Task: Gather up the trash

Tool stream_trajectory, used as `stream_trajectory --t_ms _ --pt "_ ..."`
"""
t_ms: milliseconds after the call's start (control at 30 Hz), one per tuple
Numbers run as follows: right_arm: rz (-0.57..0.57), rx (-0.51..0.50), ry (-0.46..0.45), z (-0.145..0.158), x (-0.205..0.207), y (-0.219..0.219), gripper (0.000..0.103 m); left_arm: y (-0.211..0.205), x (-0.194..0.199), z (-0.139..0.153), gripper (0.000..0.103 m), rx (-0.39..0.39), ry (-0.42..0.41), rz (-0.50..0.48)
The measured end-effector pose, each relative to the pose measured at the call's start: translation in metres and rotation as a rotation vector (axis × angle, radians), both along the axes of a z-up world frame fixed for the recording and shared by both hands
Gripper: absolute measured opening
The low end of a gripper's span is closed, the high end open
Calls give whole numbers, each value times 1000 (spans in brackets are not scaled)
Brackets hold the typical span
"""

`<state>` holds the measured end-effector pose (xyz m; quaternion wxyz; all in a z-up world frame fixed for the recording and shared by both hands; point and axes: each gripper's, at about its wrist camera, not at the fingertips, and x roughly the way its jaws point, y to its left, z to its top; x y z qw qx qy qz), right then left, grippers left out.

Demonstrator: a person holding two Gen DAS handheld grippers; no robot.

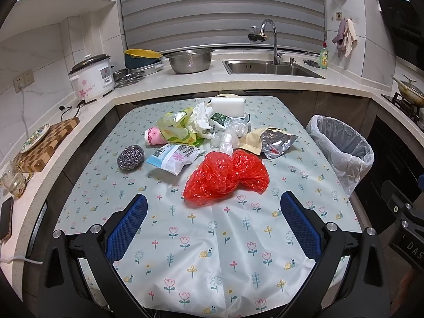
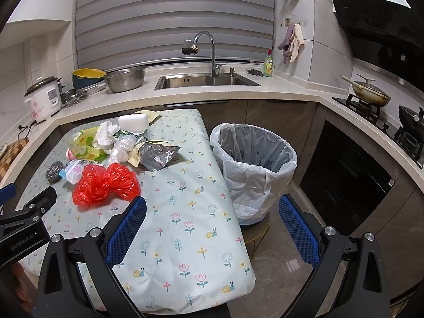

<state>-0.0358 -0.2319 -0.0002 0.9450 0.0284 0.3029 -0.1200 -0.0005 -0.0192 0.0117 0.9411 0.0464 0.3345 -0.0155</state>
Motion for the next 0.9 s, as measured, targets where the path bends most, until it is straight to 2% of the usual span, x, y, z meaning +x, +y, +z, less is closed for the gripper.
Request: stream_trajectory --t_ms 267,533,733,900 --pt "3 17 20 -7 35 -3 96 10 31 -14 96 -3 58 31" --pt "80 59 54 -24 106 11 96 30 76 -32 96 -3 118 80" --pt "117 65 87 -42 163 20 96 38 116 -54 96 -54 203 91" --pt "115 87 126 -63 204 14 95 34 146 -74 96 -108 260 41"
